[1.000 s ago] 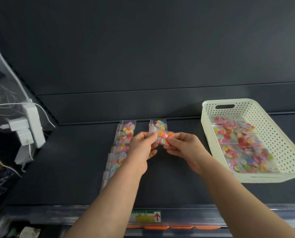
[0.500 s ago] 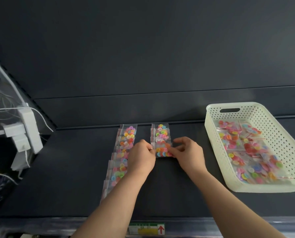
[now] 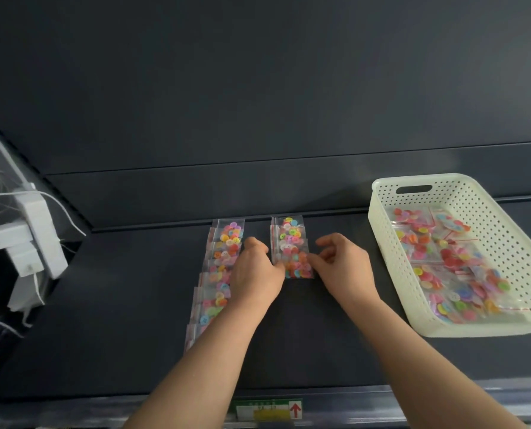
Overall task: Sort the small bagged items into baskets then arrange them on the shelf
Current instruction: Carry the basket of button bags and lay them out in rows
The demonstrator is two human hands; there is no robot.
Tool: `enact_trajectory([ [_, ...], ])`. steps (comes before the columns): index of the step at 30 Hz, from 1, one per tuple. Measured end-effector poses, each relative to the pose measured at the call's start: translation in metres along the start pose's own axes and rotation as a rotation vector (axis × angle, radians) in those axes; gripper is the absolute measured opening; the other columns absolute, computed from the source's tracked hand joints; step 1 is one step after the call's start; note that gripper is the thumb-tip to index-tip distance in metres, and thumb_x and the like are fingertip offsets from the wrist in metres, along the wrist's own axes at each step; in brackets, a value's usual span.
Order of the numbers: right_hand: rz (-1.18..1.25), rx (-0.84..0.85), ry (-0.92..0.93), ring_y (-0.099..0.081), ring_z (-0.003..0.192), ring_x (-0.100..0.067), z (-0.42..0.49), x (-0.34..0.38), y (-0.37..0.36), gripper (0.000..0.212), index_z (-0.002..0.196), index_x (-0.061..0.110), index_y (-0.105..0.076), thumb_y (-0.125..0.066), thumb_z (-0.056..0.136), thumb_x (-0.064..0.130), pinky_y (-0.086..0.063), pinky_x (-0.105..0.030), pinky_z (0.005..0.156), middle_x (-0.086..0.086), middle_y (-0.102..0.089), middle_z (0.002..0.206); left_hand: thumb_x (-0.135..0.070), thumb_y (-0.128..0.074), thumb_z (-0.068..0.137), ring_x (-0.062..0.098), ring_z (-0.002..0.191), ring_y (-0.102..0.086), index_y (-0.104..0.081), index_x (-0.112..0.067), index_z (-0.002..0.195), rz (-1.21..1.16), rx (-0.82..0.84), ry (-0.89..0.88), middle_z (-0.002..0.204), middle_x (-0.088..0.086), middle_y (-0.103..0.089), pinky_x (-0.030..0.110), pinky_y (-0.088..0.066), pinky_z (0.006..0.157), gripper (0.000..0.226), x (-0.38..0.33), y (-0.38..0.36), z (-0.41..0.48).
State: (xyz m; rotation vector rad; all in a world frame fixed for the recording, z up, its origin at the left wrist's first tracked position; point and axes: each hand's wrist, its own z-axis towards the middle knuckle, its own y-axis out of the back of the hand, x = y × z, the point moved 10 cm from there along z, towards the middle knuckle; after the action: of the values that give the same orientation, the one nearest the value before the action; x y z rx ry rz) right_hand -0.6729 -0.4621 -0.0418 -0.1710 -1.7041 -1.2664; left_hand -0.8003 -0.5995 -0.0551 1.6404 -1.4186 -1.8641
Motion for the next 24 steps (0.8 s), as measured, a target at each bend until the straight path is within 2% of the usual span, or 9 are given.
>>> enact_trajectory([
  [2,-0.100,-0.061,0.107,-0.060,0.078,-0.011,-0.002,0.015,0.018,0.018,0.101,0.019,-0.066,-0.069,0.084,0.023,-0.040,-0.020,0.068,0.004,-0.065,0.087,-0.029,-0.068,0.089,0.015,0.088,-0.063,-0.052,-0.021,0.110,-0.010,0.030,-0.060,0.098,-0.003,-0.065,0.029,-0.051,0.064,0.027,-0.015,0.000,-0.003],
  [5,-0.274,-0.212,0.220,-0.062,0.086,-0.018,-0.010,0.031,0.059,0.014,0.100,0.022,-0.068,-0.063,0.087,0.022,-0.038,-0.024,0.063,0.004,-0.066,0.093,-0.026,-0.066,0.090,0.017,0.095,-0.063,-0.059,-0.023,0.102,-0.101,0.112,-0.153,0.098,-0.007,-0.066,0.040,-0.056,0.082,0.015,-0.047,-0.010,-0.010],
  [8,-0.430,-0.338,0.222,-0.060,0.089,-0.019,-0.020,0.024,0.105,0.016,0.102,0.027,-0.068,-0.057,0.090,0.025,-0.035,-0.027,0.058,0.006,-0.067,0.094,-0.032,-0.067,0.090,0.014,0.088,-0.064,-0.062,-0.026,0.094,-0.233,0.190,-0.223,0.087,-0.012,-0.064,0.040,-0.056,0.084,0.009,-0.083,-0.030,-0.024],
  [11,-0.470,-0.364,0.145,-0.062,0.088,-0.020,-0.020,-0.011,0.145,0.020,0.102,0.029,-0.068,-0.054,0.092,0.020,-0.039,-0.027,0.059,0.007,-0.068,0.099,-0.035,-0.064,0.091,0.014,0.088,-0.066,-0.061,-0.025,0.094,-0.330,0.258,-0.247,0.092,-0.008,-0.066,0.041,-0.057,0.082,0.011,-0.114,-0.051,-0.041],
  [14,-0.555,-0.249,0.041,-0.063,0.077,-0.013,-0.012,-0.058,0.162,0.023,0.098,0.034,-0.068,-0.050,0.093,0.020,-0.051,-0.028,0.061,0.012,-0.069,0.094,-0.036,-0.062,0.093,0.013,0.082,-0.068,-0.060,-0.023,0.100,-0.383,0.318,-0.250,0.095,-0.005,-0.067,0.040,-0.059,0.080,0.015,-0.135,-0.069,-0.058],
  [17,-0.546,-0.163,-0.013,-0.053,0.061,-0.008,-0.008,-0.090,0.171,0.029,0.066,0.035,-0.056,-0.050,0.089,0.019,-0.039,-0.023,0.050,0.013,-0.063,0.072,-0.033,-0.062,0.094,0.011,0.079,-0.069,-0.058,-0.022,0.102,-0.409,0.340,-0.233,0.094,-0.004,-0.068,0.036,-0.060,0.077,0.014,-0.148,-0.082,-0.069],
  [19,-0.524,-0.123,-0.012,-0.047,0.057,-0.006,-0.008,-0.097,0.175,0.035,0.056,0.036,-0.047,-0.056,0.086,0.021,-0.037,-0.023,0.049,0.013,-0.054,0.061,-0.032,-0.062,0.094,0.011,0.080,-0.069,-0.058,-0.023,0.100,-0.418,0.328,-0.226,0.093,-0.004,-0.068,0.035,-0.060,0.076,0.012,-0.154,-0.087,-0.073],
  [22,-0.414,0.095,0.026,-0.059,0.070,-0.002,-0.005,-0.101,0.165,0.006,0.076,0.038,-0.066,-0.071,0.080,0.036,-0.052,-0.025,0.064,0.019,-0.063,0.075,-0.032,-0.061,0.095,0.011,0.080,-0.068,-0.058,-0.024,0.097,-0.418,0.310,-0.214,0.092,-0.005,-0.068,0.033,-0.059,0.075,0.009,-0.163,-0.093,-0.077],
  [24,-0.372,0.309,0.051,-0.058,0.071,0.002,-0.008,-0.102,0.148,0.008,0.085,0.036,-0.072,-0.074,0.078,0.034,-0.051,-0.020,0.068,0.021,-0.064,0.081,-0.032,-0.060,0.095,0.010,0.077,-0.068,-0.058,-0.023,0.097,-0.417,0.295,-0.203,0.091,-0.006,-0.068,0.034,-0.059,0.075,0.010,-0.168,-0.096,-0.079],
])
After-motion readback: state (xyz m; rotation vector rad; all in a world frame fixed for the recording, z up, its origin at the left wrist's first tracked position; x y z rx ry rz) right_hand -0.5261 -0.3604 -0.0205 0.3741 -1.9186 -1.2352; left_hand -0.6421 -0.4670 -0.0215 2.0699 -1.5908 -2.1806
